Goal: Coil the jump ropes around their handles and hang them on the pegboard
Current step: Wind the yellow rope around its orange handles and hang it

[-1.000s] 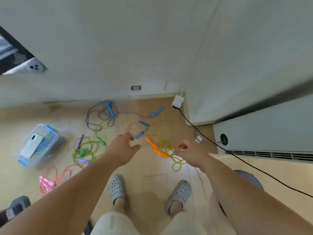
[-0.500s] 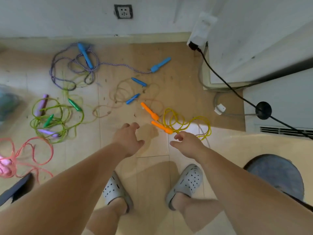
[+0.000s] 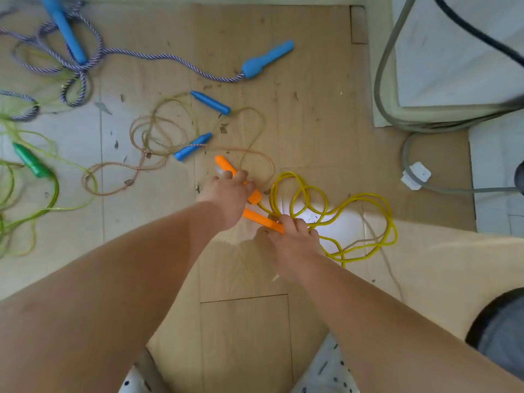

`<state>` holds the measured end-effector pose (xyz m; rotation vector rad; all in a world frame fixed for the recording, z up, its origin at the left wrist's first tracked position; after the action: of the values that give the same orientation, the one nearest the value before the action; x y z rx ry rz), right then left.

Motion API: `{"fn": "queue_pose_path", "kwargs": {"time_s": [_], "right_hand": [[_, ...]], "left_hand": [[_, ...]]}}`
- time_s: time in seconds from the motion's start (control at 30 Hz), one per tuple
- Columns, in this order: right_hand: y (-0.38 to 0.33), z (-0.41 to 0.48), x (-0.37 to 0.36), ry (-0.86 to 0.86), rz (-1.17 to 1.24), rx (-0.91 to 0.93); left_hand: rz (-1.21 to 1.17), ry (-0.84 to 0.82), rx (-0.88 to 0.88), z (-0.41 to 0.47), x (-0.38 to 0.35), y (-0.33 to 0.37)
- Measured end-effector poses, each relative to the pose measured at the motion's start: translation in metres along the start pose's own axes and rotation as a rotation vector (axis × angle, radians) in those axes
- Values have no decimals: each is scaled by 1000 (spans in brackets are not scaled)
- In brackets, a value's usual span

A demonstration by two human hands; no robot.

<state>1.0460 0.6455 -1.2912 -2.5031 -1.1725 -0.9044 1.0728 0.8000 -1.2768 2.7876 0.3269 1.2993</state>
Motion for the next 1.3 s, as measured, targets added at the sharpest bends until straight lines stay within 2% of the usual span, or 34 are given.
{"fn": "queue_pose_path", "kwargs": {"time_s": [0.17,0.3,0.4,0.53,0.7,0.77,0.93,1.07,1.2,1.3], "right_hand": [[3,1,-1,130,-51,8],[-14,-8,-1,214,-215,154],[-35,-9,-12,210,-334,278],[-50,-26,20,87,-127,378],[-48,-97,114,184,74,411],[-48,-143,154,236,215,422],[-33,-291,256,342,612,283],[-33,-417,339,353,562,287],[-20,-536,444,499,443,289],[-3,-598,502,410,645,353]], "left_hand": [[58,49,-9,15,-16,0],[-72,77,5,7,-27,-8],[-330,20,20,-4,-32,-12],[-689,-108,73,-38,-13,-17],[-1177,-217,190,-128,35,-2],[-1259,-219,210,-176,68,6],[-1137,-245,203,-316,182,29],[-1012,-235,101,-438,308,56],[-981,-119,22,-550,438,72],[-1022,-36,-3,-608,510,80]]}}
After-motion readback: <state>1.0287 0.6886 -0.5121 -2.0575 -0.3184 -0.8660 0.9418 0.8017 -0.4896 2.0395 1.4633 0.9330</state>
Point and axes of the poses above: each hand's wrist, its own z-axis towards the middle knuckle, its own x-axis out of the back of the hand, y = z × x, the point moved 10 cm from there along z, towards the middle knuckle, and after that the axes turned 12 degrees about -z, right-handed, at the moved point
